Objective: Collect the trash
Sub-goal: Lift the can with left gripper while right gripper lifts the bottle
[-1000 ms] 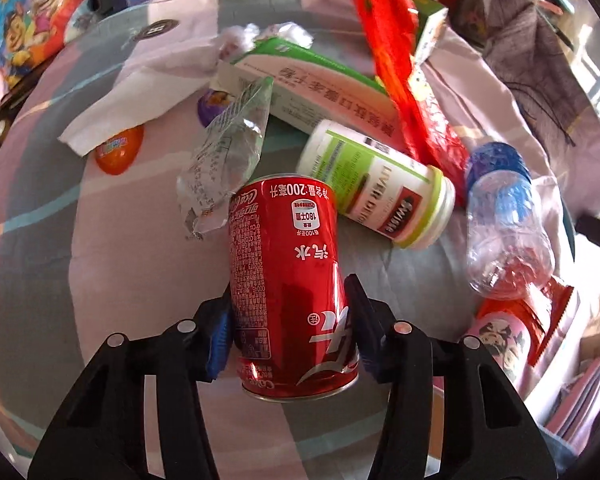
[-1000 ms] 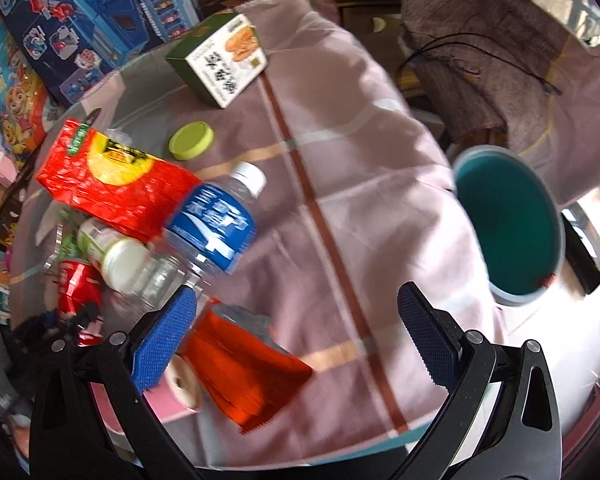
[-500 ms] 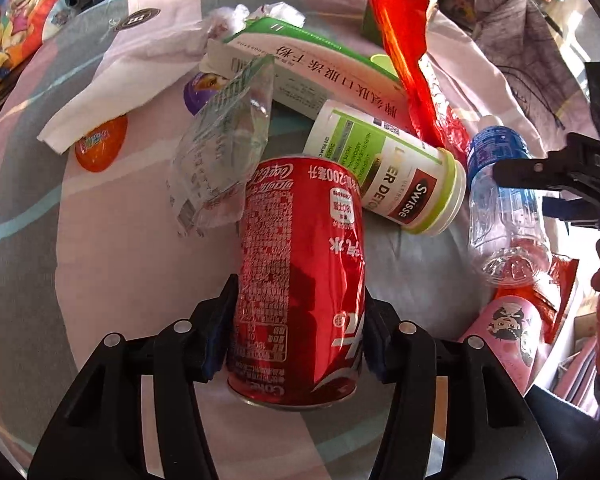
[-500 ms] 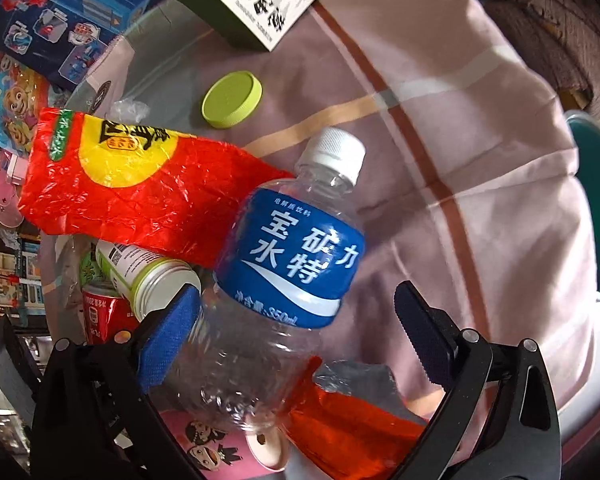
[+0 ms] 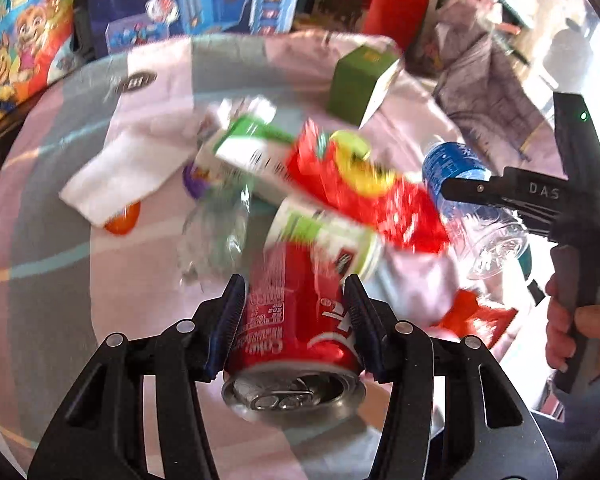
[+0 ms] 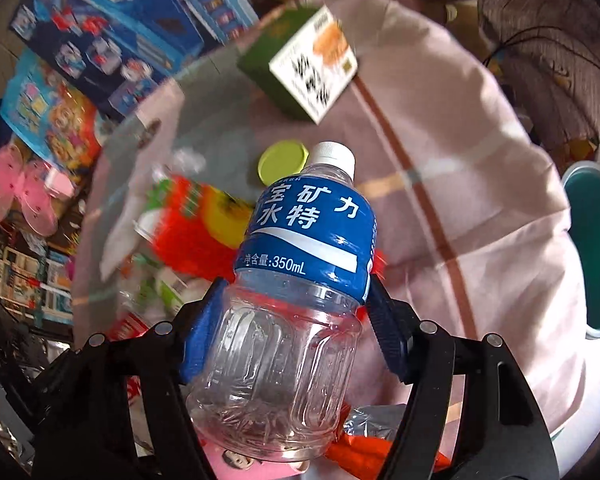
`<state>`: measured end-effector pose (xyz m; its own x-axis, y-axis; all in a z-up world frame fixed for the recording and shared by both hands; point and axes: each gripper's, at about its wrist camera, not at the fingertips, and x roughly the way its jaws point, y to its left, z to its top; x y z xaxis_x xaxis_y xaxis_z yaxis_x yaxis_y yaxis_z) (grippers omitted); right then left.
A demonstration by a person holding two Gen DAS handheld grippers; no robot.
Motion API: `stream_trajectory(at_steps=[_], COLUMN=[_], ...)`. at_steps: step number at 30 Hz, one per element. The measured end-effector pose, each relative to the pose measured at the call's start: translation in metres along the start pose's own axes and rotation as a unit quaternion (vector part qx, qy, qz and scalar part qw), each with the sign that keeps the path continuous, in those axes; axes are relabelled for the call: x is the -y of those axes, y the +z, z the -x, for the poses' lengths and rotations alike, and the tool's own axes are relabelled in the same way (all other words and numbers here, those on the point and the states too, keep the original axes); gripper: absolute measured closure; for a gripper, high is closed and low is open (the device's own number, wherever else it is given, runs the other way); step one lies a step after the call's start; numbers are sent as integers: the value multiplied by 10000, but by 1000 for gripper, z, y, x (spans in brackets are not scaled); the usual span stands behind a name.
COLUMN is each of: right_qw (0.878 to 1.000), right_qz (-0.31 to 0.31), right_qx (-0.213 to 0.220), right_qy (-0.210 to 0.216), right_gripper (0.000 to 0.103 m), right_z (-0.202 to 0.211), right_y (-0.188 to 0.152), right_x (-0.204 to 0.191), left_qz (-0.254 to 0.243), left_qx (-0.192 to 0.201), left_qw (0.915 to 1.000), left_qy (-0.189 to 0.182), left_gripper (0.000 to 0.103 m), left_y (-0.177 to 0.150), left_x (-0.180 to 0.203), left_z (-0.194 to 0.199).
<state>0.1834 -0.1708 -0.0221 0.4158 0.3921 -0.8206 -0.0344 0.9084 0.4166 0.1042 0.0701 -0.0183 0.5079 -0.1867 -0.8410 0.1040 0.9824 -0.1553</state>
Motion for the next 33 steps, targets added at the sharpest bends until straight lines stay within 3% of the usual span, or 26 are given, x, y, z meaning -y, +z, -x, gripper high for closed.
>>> stream_trajectory(at_steps=[6,13,21,25,27,29,33], right_qw=[9991,9992,9994,9997,9998,9999,9998], right_qz=[-139,-322,-296,-221,-169,-142,-170], right_qx=[410,233,149,73,40,31,49], right_qy=[-31,-81,-100,-91,-79,-56,-53], right_gripper=[37,37,37,37,37,37,37], right_z=[40,34,28,28,27,26,29], right_y=[6,-9,-20,-25,-28,-29,-34], right_x=[30,58,53,48,45,42,41], left_qz=[-333,-192,-2,-164,-259,-378,-625], left_qx=[197,-364,-516,-843,-1021,-1089,-1451], left_qw=[9991,9990,9986,9961,9942,9930,9862], left_qy=[152,152,131,180,214,245,487], left_gripper=[51,52,47,43,32,28,27], left_y=[15,-9,7,-16,-32,-45,-62], left_x=[26,11,-8,-12,-11,-9,-4], left_z=[7,-24,-38,-30,-27,-26,-40])
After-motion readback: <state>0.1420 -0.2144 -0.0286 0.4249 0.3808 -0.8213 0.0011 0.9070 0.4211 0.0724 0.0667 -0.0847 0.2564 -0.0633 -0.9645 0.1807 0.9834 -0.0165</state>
